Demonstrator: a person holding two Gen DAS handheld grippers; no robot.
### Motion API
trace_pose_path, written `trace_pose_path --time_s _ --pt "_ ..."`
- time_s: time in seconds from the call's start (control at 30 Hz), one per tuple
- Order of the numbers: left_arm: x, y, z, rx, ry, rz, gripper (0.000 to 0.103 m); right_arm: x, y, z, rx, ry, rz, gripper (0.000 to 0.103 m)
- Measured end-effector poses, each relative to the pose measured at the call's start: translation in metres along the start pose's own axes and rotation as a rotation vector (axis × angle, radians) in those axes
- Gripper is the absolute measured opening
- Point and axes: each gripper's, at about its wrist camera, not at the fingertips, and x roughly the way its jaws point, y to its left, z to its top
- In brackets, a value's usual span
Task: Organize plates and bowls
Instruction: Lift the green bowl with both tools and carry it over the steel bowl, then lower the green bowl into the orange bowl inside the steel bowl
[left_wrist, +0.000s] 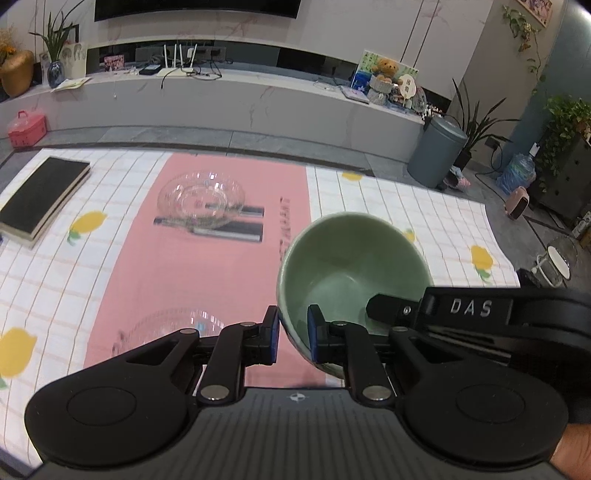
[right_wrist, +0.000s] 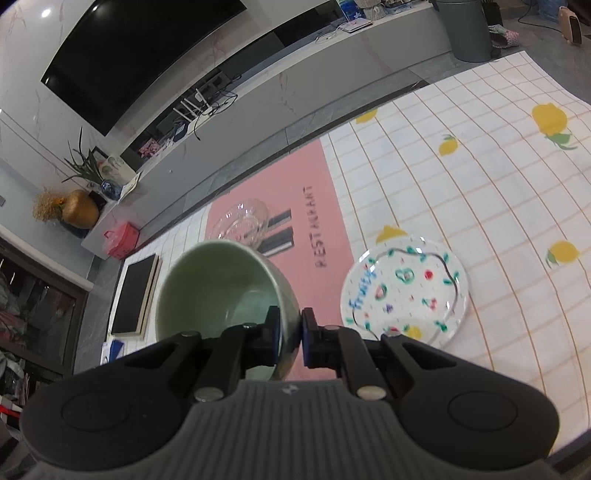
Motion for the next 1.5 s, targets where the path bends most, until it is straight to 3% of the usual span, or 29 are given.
trace_pose_path --time_s 0.6,0.8,1.2,1.5 --pt "-0.017 0.013 -0.072 0.019 0.100 -0.031 0.019 -0.008 -0.029 -0.075 -0.003 0.098 0.013 0.011" --pt "-0.009 0.015 -0.084 0.016 0.161 -0.044 0.026 0.000 -0.030 -0.079 -0.020 0.129 -0.014 0.011" --pt "-0.008 0.023 -0.084 -0.014 0.197 -0.060 0.030 0.017 -0.024 -0.089 -0.130 0.184 -0.087 0.009" --pt "-0.011 0.035 -0.081 -0.097 0.193 -0.095 0.031 0.021 -0.011 -0.096 -0.246 0.195 -0.141 0.010"
